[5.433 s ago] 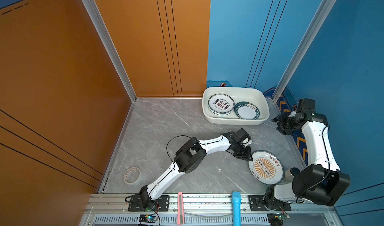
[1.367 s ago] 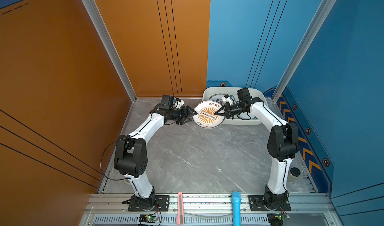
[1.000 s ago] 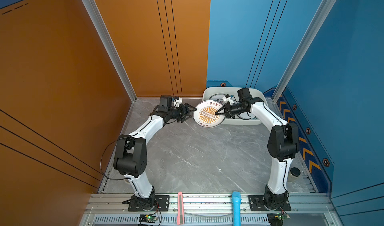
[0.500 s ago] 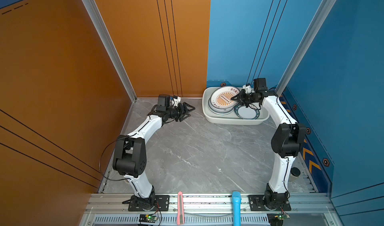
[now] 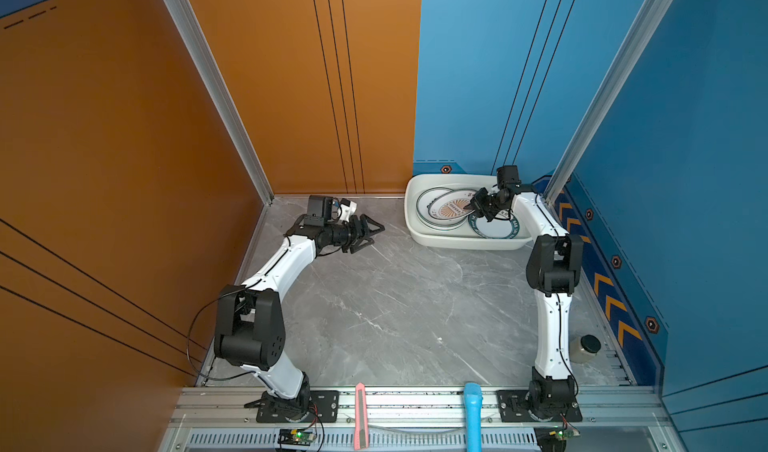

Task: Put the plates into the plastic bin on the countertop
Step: 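Lower the sunburst plate onto the red-character stack in the bin, open right gripper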

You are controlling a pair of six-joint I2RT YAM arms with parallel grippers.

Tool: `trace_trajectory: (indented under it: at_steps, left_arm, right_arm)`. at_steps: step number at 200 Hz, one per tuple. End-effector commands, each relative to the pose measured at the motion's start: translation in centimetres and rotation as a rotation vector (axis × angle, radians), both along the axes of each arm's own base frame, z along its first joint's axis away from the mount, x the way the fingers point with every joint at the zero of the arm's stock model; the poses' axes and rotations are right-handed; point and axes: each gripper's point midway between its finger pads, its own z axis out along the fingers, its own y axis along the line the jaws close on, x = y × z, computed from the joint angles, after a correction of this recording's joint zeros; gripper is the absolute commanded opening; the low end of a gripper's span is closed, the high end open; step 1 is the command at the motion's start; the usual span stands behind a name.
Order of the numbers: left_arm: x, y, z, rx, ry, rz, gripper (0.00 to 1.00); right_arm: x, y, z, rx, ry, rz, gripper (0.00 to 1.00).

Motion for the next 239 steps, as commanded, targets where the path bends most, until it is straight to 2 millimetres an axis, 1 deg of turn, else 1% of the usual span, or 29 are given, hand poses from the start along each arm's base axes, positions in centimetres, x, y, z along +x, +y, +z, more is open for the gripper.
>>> trace_trajectory:
  at_steps: [1, 34, 97, 125, 158, 202, 220, 239]
  left_arm:
    - [-1.8, 0.7, -0.3, 0.011, 0.013, -0.031, 0.72]
    - [-2.6, 1.7, -0.5, 0.016, 0.017, -0.016, 0.72]
    - [-3.4, 3.3, -0.3, 0.021, 0.022, 0.002, 0.72]
    - [-3.7, 3.9, -0.1, 0.019, 0.019, 0.011, 0.72]
    - [-4.1, 4.6, -0.1, 0.026, 0.021, 0.023, 0.72]
    - [-5.0, 5.2, -0.4, 0.032, 0.025, 0.038, 0.72]
    - [-5.3, 5.3, -0.6, 0.034, 0.025, 0.042, 0.72]
    - [-5.6, 5.6, -0.7, 0.036, 0.025, 0.051, 0.72]
  right_arm:
    - [0.8, 0.5, 1.9, 0.018, -0.029, -0.02, 0.0]
    - [0.5, 1.1, -0.2, 0.005, 0.024, -0.032, 0.0]
    - [0.5, 1.7, -3.0, -0.023, 0.085, -0.064, 0.0]
    - [0.4, 1.9, -4.1, -0.042, 0.113, -0.071, 0.04]
    - [0.5, 2.2, -4.6, -0.059, 0.122, -0.079, 0.13]
    - [0.2, 2.7, -4.6, -0.09, 0.133, -0.081, 0.3]
    - [-0.2, 2.4, -4.6, -0.123, 0.145, -0.089, 0.34]
    - [-0.7, 1.9, -4.6, -0.148, 0.164, -0.099, 0.36]
